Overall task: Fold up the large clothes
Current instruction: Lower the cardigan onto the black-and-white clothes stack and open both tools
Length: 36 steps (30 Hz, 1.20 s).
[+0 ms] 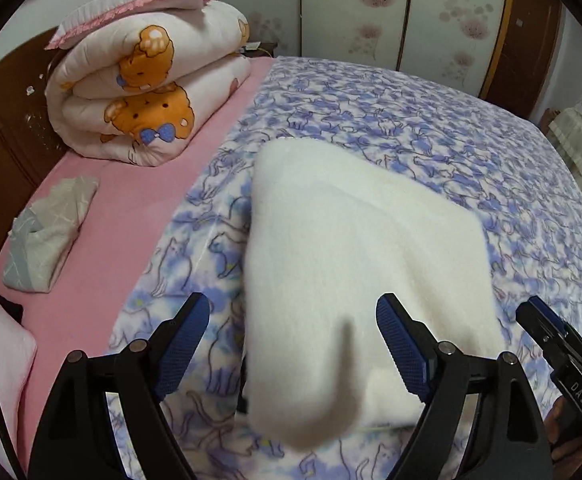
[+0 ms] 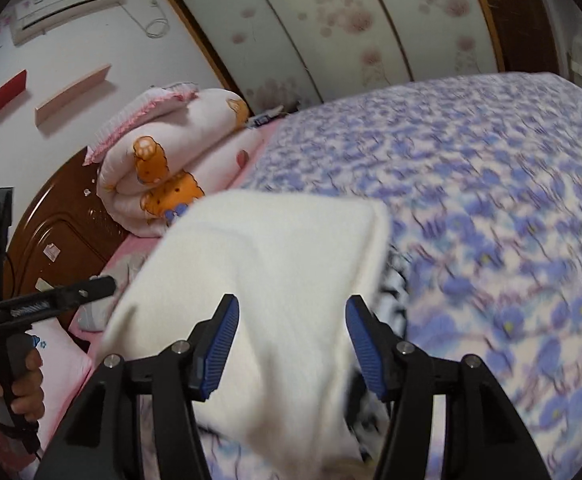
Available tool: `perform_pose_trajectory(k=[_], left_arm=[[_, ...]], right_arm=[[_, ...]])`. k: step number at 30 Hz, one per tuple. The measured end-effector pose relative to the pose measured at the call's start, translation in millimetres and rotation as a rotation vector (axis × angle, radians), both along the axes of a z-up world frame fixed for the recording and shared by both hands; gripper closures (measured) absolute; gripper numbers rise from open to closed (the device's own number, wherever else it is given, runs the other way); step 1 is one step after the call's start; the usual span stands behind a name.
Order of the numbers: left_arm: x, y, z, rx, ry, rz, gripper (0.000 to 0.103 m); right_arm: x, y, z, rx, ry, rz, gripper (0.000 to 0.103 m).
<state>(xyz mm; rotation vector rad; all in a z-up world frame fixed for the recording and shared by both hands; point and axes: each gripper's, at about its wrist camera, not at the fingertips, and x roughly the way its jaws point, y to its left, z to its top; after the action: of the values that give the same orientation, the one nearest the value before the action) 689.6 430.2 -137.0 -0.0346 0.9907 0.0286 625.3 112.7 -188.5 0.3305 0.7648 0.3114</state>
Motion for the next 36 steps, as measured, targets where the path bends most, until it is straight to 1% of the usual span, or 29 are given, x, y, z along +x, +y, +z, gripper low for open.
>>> perform_pose_trajectory(k=[1,2,3,4,5,6,9,10,12,13,15,17,18,19,20,22,24,27,28,29,30,32,33,34,35,36], left_arm=[[4.1,-1.8,-3.4,-0.002,0.019,0.003,0.031],[7.1,-1.5,-9.9,-0.002,0.044,0.005,0.033],[10.7,-0.7,-19.4,0.009,0.082,0.008,0.037],[13.0,0.8,-24.7,0.006,0.096,0.01,0.038],[9.7,4.5,-28.0,-0.019,0.08,0.02,0.038],[7.1,7.3,-31.0,-0.038,0.074,0.028,0.038],[-2.1,21.5,-47.1,-0.107,0.111,0.039,0.037],[-6.1,22.9,-52.6,-0.11,0.116,0.034,0.037],[-15.9,24.1,-68.1,-0.07,0.137,0.004,0.037],[-19.9,25.6,-73.3,-0.062,0.144,-0.008,0.037],[-25.1,32.2,-81.7,-0.09,0.157,-0.02,0.036],[-25.0,36.0,-85.6,-0.112,0.162,-0.017,0.032],[-24.3,36.6,-86.6,-0.105,0.156,-0.012,0.029],[-23.1,35.3,-85.3,-0.091,0.15,-0.009,0.028],[-23.3,32.1,-83.6,-0.07,0.141,-0.006,0.028],[-25.3,22.1,-77.0,-0.014,0.121,-0.001,0.028],[-32.0,11.7,-74.3,0.038,0.102,0.052,0.028],[-46.8,-2.3,-68.9,0.026,0.095,0.133,0.028],[-52.1,-6.2,-68.6,0.023,0.099,0.138,0.028],[-60.7,-14.5,-68.0,0.055,0.098,0.14,0.028],[-70.2,-24.2,-69.1,0.103,0.113,0.133,0.026],[-86.8,-41.1,-74.3,0.13,0.175,0.097,0.026],[-101.3,-50.8,-78.1,0.12,0.216,0.069,0.026],[-113.4,-57.9,-79.4,0.103,0.235,0.051,0.026],[-128.9,-65.1,-80.9,0.085,0.251,0.036,0.026],[-146.8,-73.0,-82.8,0.07,0.264,0.023,0.026]], right_arm=[[8.2,5.7,-1.6,0.002,0.0,0.005,0.059],[17.4,13.3,-4.7,-0.003,0.013,0.02,0.075],[26.9,21.1,-10.6,-0.013,0.041,0.038,0.092],[35.5,28.6,-18.8,-0.036,0.086,0.053,0.098],[38.6,33.1,-24.5,-0.046,0.11,0.062,0.102],[40.9,36.5,-32.2,-0.05,0.131,0.073,0.103],[31.4,38.2,-52.5,-0.1,0.153,0.079,0.103],[27.0,38.0,-57.7,-0.102,0.163,0.082,0.103],[16.8,34.7,-70.4,-0.086,0.187,0.09,0.103],[12.5,34.4,-75.2,-0.087,0.196,0.096,0.103],[4.9,34.4,-83.4,-0.097,0.202,0.109,0.103],[4.3,33.8,-88.6,-0.095,0.207,0.103,0.103],[5.3,33.7,-89.4,-0.093,0.209,0.1,0.103],[6.3,34.0,-88.7,-0.094,0.209,0.098,0.103],[7.5,34.1,-88.6,-0.098,0.207,0.096,0.103],[5.4,38.9,-83.9,-0.139,0.201,0.098,0.103],[1.9,41.2,-80.1,-0.165,0.201,0.104,0.103],[-7.8,38.1,-68.0,-0.189,0.213,0.077,0.103],[-13.6,37.6,-63.3,-0.204,0.209,0.071,0.103],[-22.7,36.9,-58.0,-0.217,0.207,0.074,0.1],[-29.7,35.5,-55.4,-0.218,0.21,0.079,0.099],[-50.7,31.5,-52.9,-0.24,0.246,0.102,0.099],[-60.5,28.7,-52.5,-0.246,0.269,0.113,0.098],[-73.5,25.3,-52.0,-0.253,0.293,0.12,0.096],[-87.3,20.9,-52.3,-0.253,0.315,0.119,0.089],[-105.6,14.6,-53.2,-0.248,0.343,0.111,0.079]])
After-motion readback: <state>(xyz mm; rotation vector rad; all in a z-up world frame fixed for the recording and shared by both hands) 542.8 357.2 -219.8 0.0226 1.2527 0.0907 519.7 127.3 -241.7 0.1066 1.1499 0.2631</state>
